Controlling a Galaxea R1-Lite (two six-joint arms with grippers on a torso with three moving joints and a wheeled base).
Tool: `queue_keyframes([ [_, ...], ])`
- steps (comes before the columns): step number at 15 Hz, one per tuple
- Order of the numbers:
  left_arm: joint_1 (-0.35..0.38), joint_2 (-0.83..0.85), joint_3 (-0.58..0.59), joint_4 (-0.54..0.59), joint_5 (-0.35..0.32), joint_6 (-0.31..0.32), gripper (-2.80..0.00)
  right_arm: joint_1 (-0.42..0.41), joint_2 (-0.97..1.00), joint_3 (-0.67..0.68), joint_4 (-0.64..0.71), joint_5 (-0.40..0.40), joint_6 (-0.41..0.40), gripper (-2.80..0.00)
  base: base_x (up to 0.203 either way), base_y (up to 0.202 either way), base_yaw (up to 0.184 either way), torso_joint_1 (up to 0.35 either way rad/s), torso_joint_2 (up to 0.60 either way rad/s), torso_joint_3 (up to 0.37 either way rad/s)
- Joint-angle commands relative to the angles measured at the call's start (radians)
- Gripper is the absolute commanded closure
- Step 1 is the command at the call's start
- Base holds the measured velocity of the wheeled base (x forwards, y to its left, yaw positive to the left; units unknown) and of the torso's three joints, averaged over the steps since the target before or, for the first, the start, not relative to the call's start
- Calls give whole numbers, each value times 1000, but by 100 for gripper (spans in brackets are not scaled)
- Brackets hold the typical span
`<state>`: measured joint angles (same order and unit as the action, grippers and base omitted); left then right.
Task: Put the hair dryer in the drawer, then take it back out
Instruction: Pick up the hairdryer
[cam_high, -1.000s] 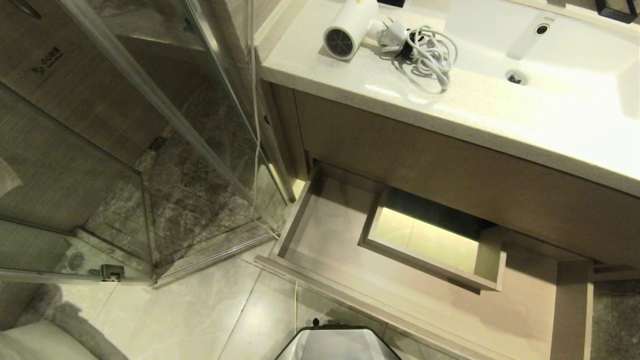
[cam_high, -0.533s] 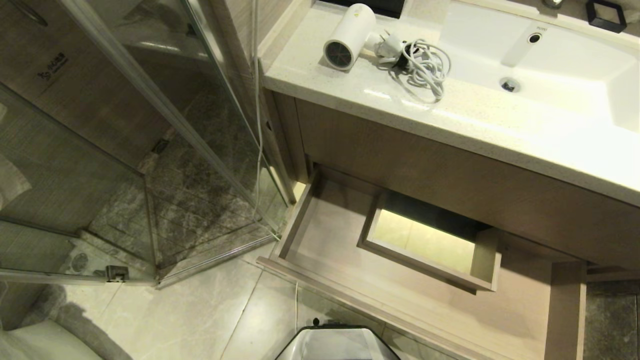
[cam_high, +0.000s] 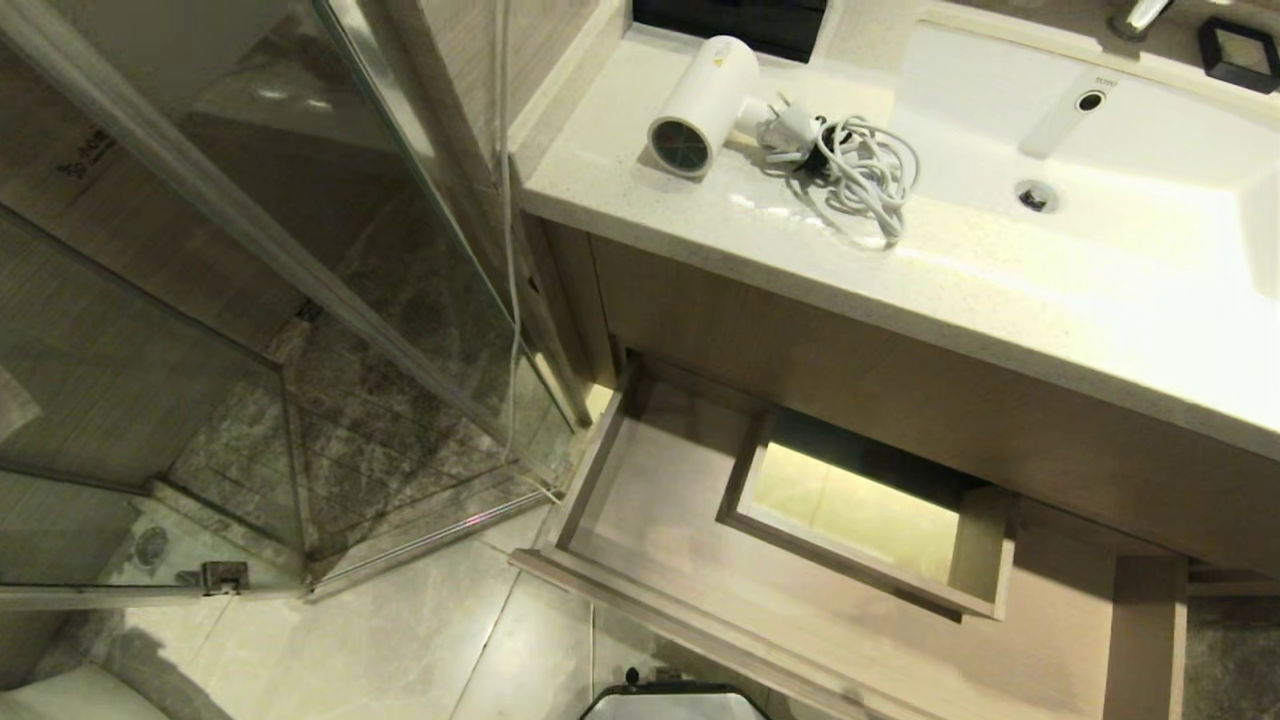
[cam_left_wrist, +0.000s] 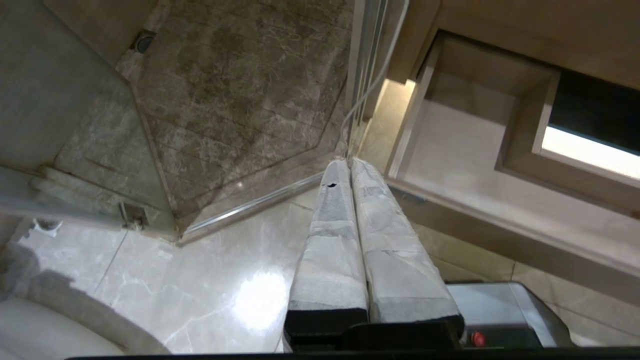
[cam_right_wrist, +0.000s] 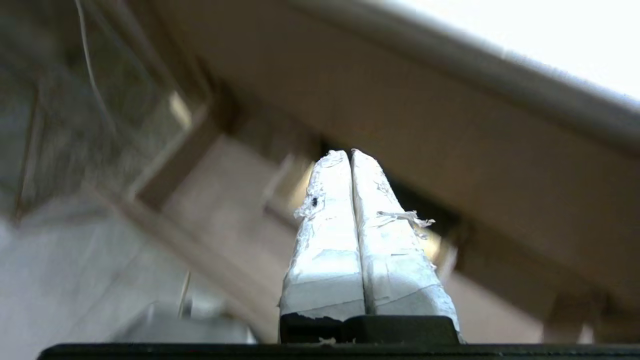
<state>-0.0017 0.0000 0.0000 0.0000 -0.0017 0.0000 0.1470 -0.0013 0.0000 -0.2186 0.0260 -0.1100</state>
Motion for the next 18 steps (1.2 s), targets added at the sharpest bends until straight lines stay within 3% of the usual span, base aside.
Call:
queue_keyframes([
  [1, 0, 0, 2, 0, 0, 0, 0, 0, -39, 40, -501, 0, 0, 0, 0, 0, 0, 279, -58, 224],
  [2, 0, 0, 2, 0, 0, 0, 0, 0, -39, 40, -672, 0, 0, 0, 0, 0, 0, 305, -70, 215],
  [3, 0, 0, 2, 0, 0, 0, 0, 0, -39, 40, -759, 0, 0, 0, 0, 0, 0, 294, -88, 209],
  [4, 0, 0, 2, 0, 0, 0, 0, 0, -39, 40, -760, 0, 0, 0, 0, 0, 0, 296, -106, 194],
  [5, 0, 0, 1, 0, 0, 0, 0, 0, -39, 40, -685, 0, 0, 0, 0, 0, 0, 315, -129, 198],
  [8, 0, 0, 2, 0, 0, 0, 0, 0, -39, 40, -74, 0, -2, 0, 0, 0, 0, 321, -154, 173],
  [9, 0, 0, 2, 0, 0, 0, 0, 0, -39, 40, 62, 0, 1, 0, 0, 0, 0, 213, -100, 105],
  [18, 0, 0, 2, 0, 0, 0, 0, 0, -39, 40, 110, 2, 4, 0, 0, 0, 0, 27, -13, 12],
])
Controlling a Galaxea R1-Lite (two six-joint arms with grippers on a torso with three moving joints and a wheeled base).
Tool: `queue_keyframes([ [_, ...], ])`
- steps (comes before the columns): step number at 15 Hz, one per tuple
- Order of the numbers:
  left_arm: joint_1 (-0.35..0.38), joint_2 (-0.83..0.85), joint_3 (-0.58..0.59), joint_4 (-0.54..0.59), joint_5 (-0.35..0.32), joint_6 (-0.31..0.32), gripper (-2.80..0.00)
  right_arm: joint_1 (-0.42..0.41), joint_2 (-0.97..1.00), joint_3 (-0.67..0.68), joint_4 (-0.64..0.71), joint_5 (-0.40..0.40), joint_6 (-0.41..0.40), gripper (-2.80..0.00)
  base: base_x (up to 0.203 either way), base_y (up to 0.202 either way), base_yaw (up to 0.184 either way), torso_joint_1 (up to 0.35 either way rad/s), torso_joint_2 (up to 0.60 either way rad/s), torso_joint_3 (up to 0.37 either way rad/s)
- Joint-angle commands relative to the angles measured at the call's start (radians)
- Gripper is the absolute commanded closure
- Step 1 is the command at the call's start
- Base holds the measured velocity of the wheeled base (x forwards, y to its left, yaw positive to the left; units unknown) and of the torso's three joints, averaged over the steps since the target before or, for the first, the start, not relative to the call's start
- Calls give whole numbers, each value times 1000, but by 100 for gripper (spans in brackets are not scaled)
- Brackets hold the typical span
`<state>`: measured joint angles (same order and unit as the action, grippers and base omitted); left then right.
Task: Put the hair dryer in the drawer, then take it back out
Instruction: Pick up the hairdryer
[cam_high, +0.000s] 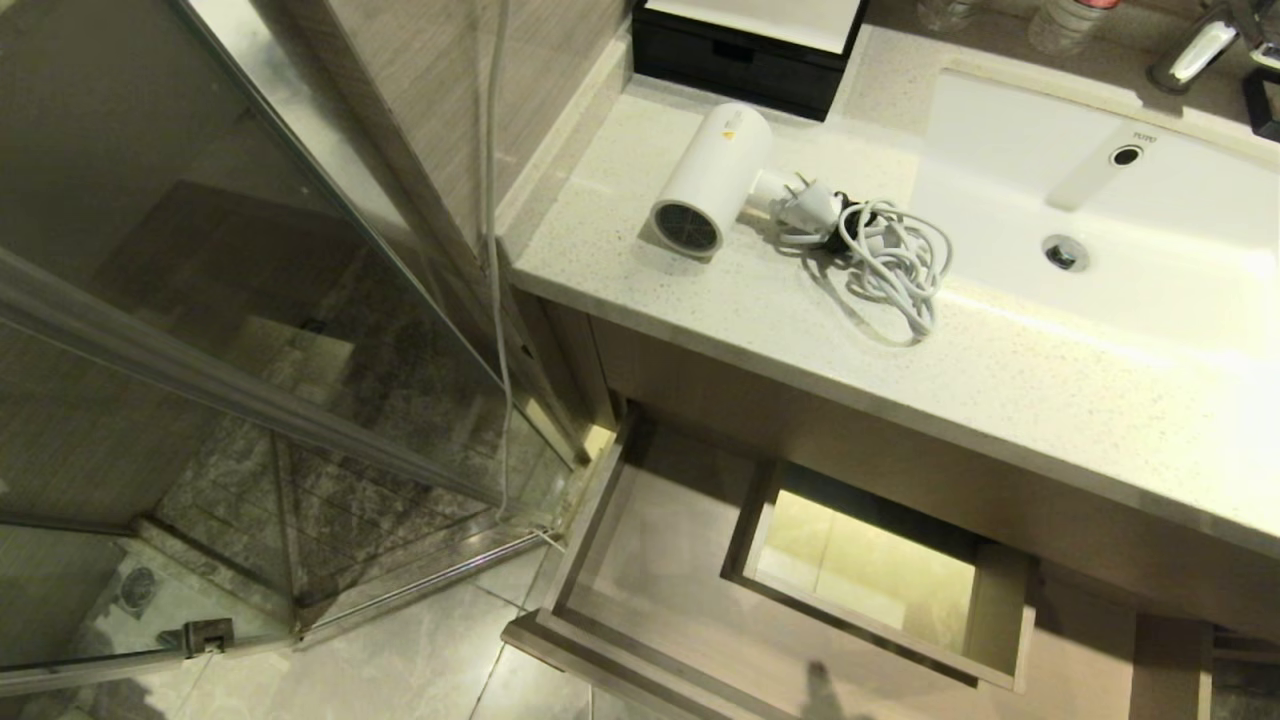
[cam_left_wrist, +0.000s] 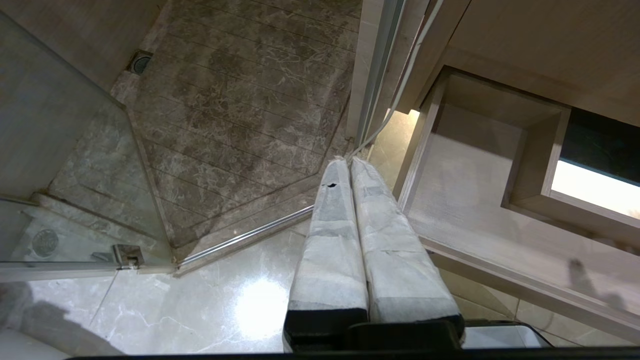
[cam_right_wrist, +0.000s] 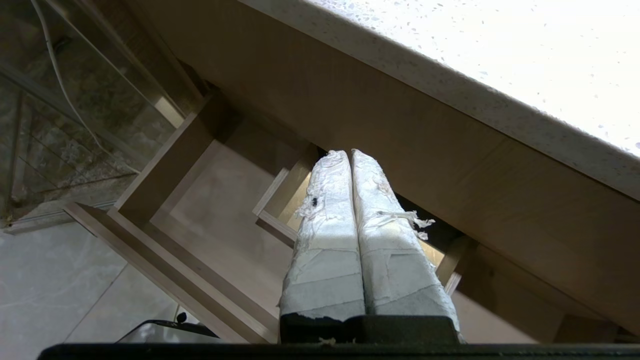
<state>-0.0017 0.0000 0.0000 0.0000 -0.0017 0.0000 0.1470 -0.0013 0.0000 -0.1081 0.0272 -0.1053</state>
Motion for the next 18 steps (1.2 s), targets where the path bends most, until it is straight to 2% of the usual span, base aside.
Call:
queue_keyframes([
  [1, 0, 0, 2, 0, 0, 0, 0, 0, -39, 40, -1, 0, 1, 0, 0, 0, 0, 0, 0, 0],
  [7, 0, 0, 2, 0, 0, 0, 0, 0, -39, 40, 6, 0, 3, 0, 0, 0, 0, 0, 0, 0],
  [9, 0, 0, 2, 0, 0, 0, 0, 0, -39, 40, 148, 0, 2, 0, 0, 0, 0, 0, 0, 0],
  [10, 0, 0, 2, 0, 0, 0, 0, 0, -39, 40, 149, 0, 2, 0, 0, 0, 0, 0, 0, 0],
  [12, 0, 0, 0, 0, 0, 0, 0, 0, -39, 40, 4, -1, 1, 0, 0, 0, 0, 0, 0, 0],
  [18, 0, 0, 0, 0, 0, 0, 0, 0, -39, 40, 1, 0, 3, 0, 0, 0, 0, 217, -138, 80],
])
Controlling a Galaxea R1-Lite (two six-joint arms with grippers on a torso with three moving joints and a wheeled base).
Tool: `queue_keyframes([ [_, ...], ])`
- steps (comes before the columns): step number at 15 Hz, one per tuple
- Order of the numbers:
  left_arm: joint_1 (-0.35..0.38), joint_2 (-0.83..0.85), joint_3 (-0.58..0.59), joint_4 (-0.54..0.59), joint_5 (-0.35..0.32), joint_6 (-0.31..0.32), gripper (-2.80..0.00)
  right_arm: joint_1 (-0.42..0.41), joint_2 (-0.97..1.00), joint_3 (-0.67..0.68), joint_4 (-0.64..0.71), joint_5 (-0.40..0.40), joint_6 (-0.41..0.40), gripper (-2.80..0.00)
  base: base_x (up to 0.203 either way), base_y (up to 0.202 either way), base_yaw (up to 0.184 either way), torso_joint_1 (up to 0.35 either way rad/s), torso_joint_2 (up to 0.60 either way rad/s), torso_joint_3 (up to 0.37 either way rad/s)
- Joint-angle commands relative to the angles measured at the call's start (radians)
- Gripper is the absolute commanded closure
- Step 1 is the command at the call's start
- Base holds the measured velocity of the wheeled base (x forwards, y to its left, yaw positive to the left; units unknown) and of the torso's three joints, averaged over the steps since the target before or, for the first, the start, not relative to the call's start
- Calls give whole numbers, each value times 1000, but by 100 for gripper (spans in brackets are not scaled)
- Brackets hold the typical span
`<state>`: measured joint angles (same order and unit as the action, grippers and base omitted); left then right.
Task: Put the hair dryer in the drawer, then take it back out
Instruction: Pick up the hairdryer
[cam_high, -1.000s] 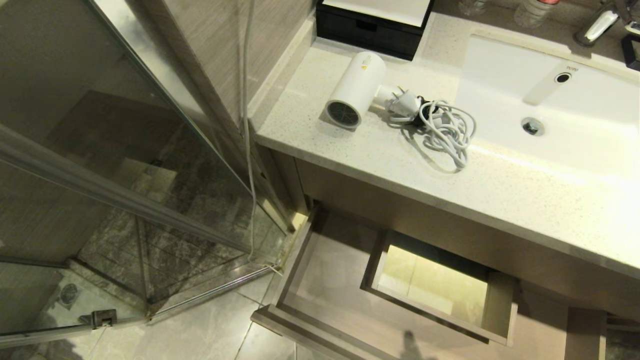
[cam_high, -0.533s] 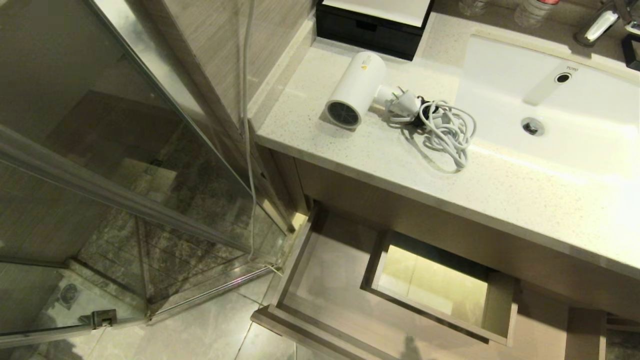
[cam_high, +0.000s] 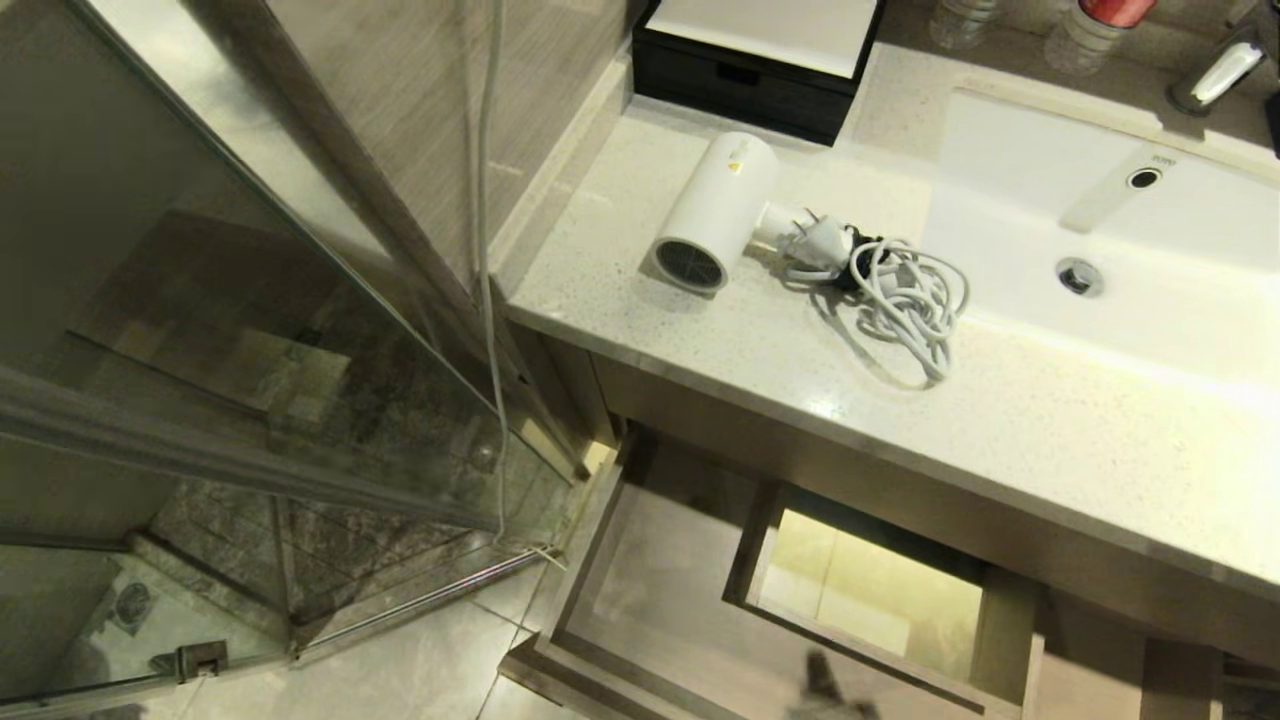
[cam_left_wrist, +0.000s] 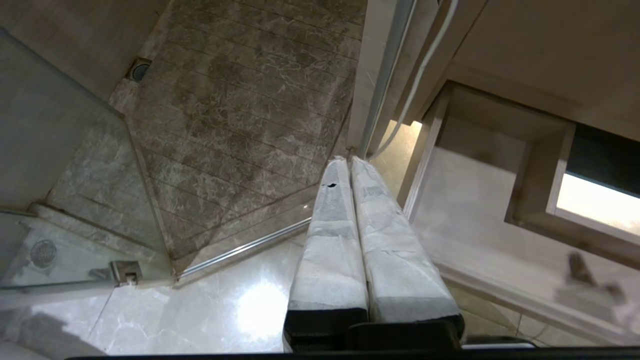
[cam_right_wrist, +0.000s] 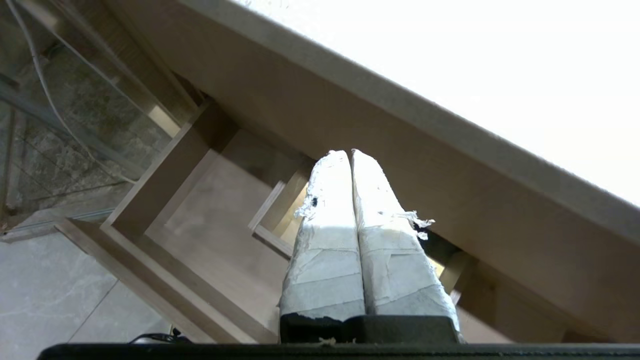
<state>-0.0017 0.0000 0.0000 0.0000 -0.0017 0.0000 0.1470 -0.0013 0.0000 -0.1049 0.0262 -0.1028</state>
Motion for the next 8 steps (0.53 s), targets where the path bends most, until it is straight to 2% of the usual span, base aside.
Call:
queue_keyframes([
  [1, 0, 0, 2, 0, 0, 0, 0, 0, -39, 40, -1, 1, 0, 0, 0, 0, 0, 138, -81, 37],
  [6, 0, 0, 2, 0, 0, 0, 0, 0, -39, 40, 1, 0, 12, 0, 0, 0, 0, 22, -14, 7],
  [8, 0, 0, 2, 0, 0, 0, 0, 0, -39, 40, -6, 0, -9, 0, 0, 0, 0, 0, 0, 0],
])
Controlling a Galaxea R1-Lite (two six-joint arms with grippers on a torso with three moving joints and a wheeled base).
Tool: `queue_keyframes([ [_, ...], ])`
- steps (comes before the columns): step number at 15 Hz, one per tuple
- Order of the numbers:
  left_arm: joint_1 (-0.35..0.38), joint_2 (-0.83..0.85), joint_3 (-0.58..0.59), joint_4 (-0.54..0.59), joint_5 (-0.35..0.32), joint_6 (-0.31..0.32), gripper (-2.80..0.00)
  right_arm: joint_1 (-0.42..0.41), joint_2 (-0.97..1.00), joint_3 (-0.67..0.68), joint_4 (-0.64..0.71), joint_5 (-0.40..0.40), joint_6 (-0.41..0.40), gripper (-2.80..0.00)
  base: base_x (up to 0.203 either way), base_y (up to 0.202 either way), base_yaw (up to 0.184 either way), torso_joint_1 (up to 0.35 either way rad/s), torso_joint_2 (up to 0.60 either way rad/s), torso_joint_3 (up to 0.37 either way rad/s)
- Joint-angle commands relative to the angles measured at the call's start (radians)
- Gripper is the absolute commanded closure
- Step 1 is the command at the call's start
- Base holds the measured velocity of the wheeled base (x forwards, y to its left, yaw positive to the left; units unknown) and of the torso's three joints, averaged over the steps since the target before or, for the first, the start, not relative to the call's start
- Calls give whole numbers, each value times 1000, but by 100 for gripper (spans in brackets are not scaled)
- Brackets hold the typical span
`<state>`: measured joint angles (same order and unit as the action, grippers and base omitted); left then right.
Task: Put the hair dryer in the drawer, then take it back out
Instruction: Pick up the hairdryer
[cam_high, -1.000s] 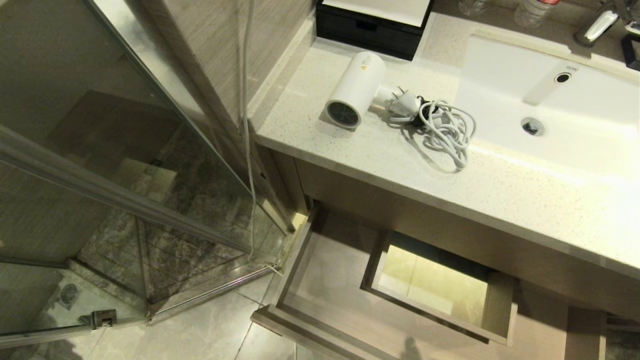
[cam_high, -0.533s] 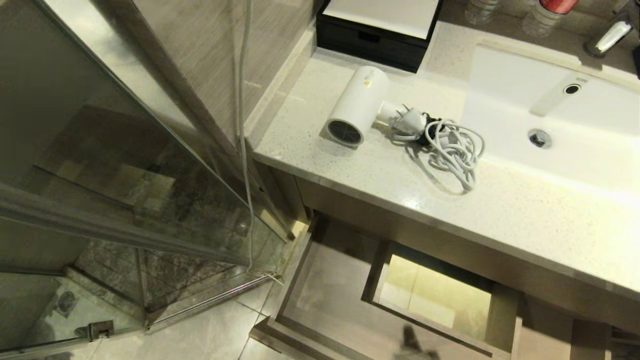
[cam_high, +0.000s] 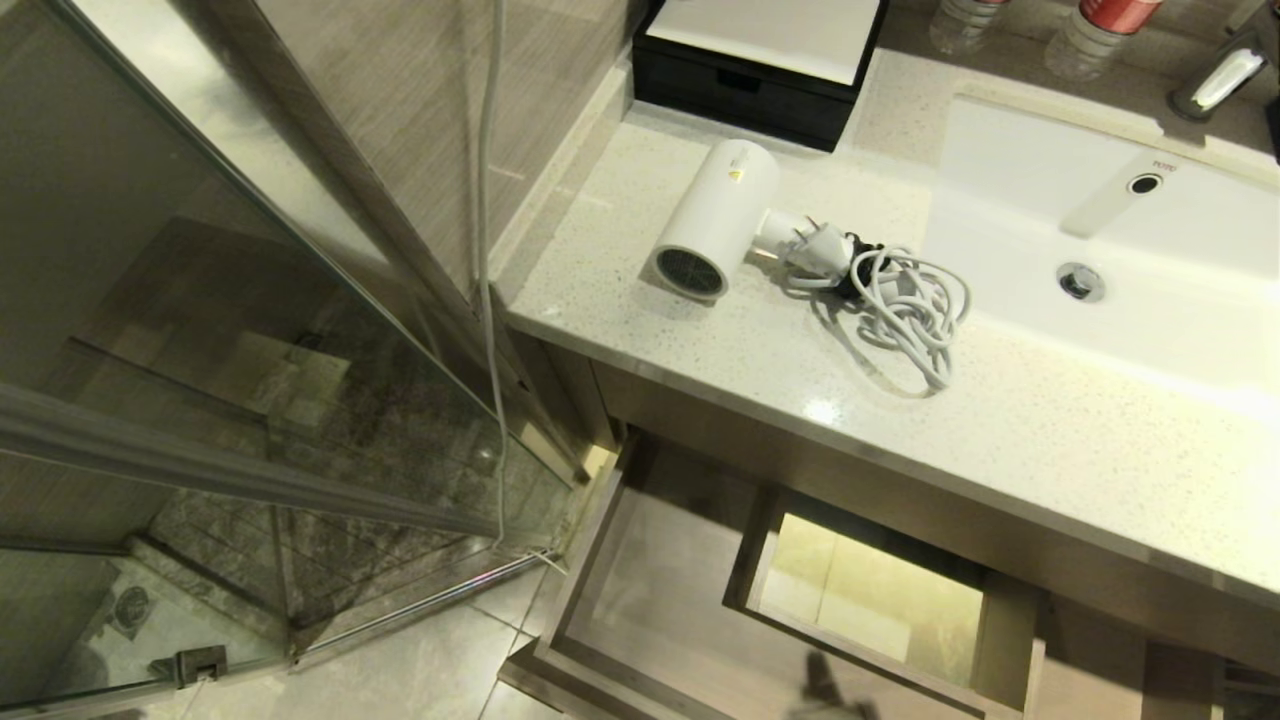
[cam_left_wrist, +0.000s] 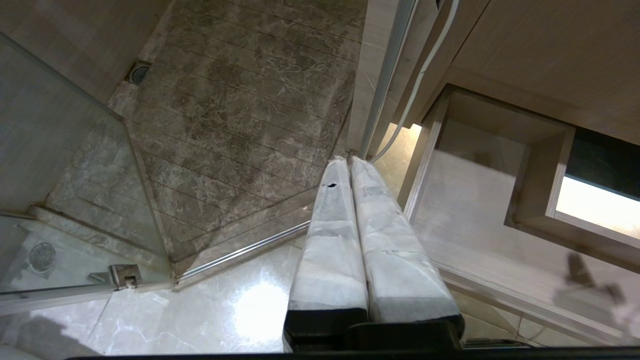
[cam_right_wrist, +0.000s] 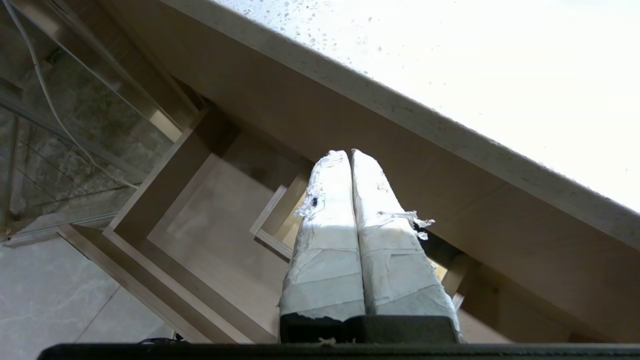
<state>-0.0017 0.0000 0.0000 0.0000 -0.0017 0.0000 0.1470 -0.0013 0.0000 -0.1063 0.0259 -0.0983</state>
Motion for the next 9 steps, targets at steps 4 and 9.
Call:
queue_keyframes([
  [4, 0, 0, 2, 0, 0, 0, 0, 0, -39, -34, 16, 20, -8, 0, 0, 0, 0, 0, 0, 0],
  [9, 0, 0, 2, 0, 0, 0, 0, 6, 174, -776, 433, 76, -7, 0, 0, 0, 0, 0, 0, 0],
])
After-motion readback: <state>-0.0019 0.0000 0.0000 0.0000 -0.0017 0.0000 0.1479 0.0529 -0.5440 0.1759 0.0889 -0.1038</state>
